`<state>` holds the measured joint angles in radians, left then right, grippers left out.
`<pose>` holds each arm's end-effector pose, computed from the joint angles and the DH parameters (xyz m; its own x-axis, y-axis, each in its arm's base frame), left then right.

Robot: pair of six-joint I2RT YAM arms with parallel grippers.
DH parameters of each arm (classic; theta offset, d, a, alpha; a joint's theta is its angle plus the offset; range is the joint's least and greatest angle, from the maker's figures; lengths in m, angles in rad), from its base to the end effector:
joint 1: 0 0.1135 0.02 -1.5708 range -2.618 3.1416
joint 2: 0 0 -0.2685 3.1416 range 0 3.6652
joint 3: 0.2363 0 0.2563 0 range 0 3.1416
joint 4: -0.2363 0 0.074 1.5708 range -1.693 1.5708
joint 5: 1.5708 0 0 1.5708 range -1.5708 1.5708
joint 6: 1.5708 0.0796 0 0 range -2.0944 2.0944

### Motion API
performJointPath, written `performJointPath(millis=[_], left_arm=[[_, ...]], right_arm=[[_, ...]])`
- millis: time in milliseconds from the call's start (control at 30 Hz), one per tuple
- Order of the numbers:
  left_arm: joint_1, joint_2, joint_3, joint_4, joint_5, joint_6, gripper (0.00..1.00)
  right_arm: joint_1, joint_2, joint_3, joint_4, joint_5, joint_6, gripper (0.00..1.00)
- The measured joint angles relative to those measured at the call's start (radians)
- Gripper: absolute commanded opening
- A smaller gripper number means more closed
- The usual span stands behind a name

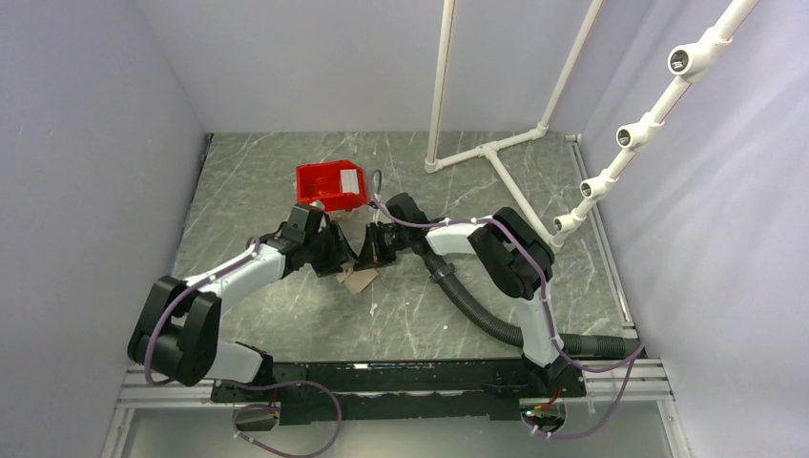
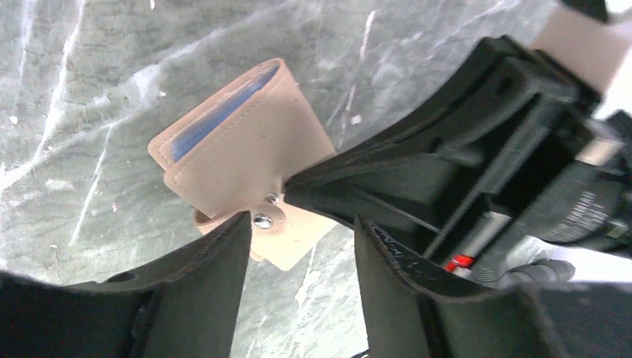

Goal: Put the credit cards into the card holder
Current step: Close the card holder at the center of the board.

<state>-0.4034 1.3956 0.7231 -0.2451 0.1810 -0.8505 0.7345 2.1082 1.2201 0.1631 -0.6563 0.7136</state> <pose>0.2685 -0.1302 0.1487 -0.8476 -0.4421 -0.2934 -0.2279 0.8027 -0.5511 0.3117 0.3469 0.0978 -0.9415 -0.1515 -0.3010 -0.3355 0.5040 0.7958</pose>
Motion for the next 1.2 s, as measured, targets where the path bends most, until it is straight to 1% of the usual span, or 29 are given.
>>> performJointPath(millis=[100,167,200,267,367,500,567,833,967,1200], left_arm=[[0.012,-0.051,-0.002,-0.005,-0.002,0.003,0.33],[0.041,-0.076,-0.002,-0.007,0.004,0.011,0.21],[0.057,-0.079,-0.001,-0.007,0.006,0.014,0.17],[0.096,-0.068,0.002,-0.006,0.022,0.023,0.11],[0.132,-0.002,0.021,-0.003,0.055,0.038,0.00],[0.135,0.140,0.040,0.034,0.108,0.057,0.00],[0.140,0.171,0.042,0.062,0.138,0.057,0.00],[0.140,0.183,0.038,0.095,0.152,0.071,0.00],[0.141,0.183,0.032,0.107,0.155,0.071,0.00],[0.140,0.183,0.032,0.110,0.155,0.071,0.00]], right_arm=[[-0.005,0.001,-0.014,0.028,-0.018,0.009,0.05],[-0.008,0.002,-0.024,0.047,-0.031,0.018,0.07],[-0.009,0.002,-0.031,0.058,-0.036,0.024,0.09],[-0.010,0.003,-0.041,0.081,-0.048,0.037,0.13],[-0.011,0.004,-0.053,0.113,-0.066,0.056,0.20],[-0.011,0.005,-0.060,0.141,-0.084,0.071,0.24],[-0.011,0.005,-0.063,0.150,-0.089,0.076,0.24],[-0.011,0.004,-0.072,0.171,-0.092,0.074,0.27],[-0.008,-0.003,-0.073,0.170,-0.087,0.060,0.33],[0.016,-0.048,-0.074,0.143,-0.076,0.026,0.34]])
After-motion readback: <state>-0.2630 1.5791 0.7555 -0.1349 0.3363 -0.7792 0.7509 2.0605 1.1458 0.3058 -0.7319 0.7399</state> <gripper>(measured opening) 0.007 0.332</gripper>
